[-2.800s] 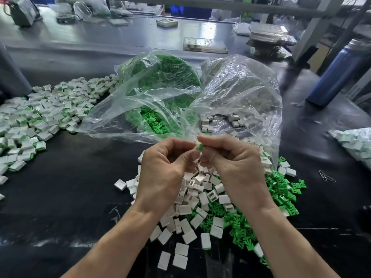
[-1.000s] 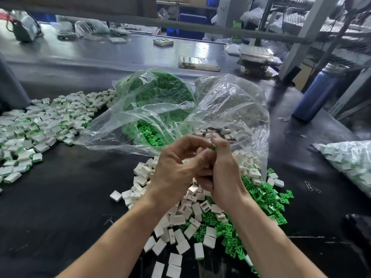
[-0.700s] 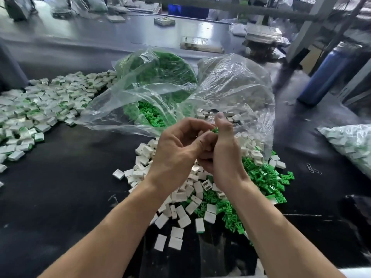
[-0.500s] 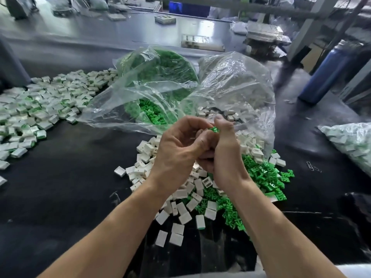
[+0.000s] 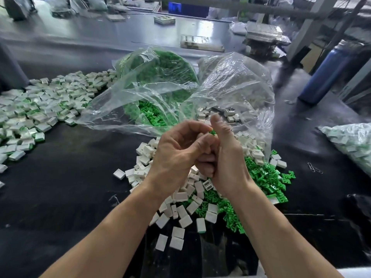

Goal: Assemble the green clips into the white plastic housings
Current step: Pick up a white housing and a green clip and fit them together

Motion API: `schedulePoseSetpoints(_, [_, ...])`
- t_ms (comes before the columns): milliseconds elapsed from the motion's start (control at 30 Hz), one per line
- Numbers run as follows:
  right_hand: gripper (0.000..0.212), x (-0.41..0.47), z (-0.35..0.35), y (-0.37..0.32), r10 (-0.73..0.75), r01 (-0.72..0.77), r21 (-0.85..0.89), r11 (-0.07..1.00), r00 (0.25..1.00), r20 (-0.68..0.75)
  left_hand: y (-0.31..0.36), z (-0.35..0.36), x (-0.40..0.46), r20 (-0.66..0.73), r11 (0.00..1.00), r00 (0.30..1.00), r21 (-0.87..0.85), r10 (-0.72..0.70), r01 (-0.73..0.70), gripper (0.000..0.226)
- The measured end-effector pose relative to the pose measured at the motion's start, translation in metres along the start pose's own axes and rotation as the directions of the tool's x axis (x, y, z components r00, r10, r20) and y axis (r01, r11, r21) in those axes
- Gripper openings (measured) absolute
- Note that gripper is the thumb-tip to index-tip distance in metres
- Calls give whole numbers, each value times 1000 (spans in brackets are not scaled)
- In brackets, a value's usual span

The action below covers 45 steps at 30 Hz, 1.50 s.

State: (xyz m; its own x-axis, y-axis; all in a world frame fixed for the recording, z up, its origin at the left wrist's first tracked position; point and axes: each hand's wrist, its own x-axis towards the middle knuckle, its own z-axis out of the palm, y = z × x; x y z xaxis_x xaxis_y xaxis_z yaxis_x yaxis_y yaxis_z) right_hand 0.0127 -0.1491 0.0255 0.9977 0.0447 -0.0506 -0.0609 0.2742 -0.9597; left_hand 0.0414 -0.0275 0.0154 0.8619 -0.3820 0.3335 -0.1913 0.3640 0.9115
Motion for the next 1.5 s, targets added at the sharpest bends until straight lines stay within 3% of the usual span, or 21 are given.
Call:
schedulePoseSetpoints(433, [60, -1, 10, -3, 47, -39, 83, 996, 994, -98, -2, 11, -3, -81, 995, 994, -73, -67, 61, 6])
schedulePoseSetpoints(600, [69, -4, 13, -6, -38, 49, 60, 997, 985, -171, 4, 13, -2, -42, 997, 998, -59, -45, 42, 16])
schedulePoseSetpoints(800, [56, -2, 15, -1, -148, 154, 5, 988, 961, -233, 5, 17, -1, -54, 998, 998, -35, -45, 43, 16])
schedulePoseSetpoints(1500, [45, 5, 12, 8, -253, 255, -27, 966, 927, -277, 2, 20, -5, -106, 999, 994, 32, -27, 31, 11])
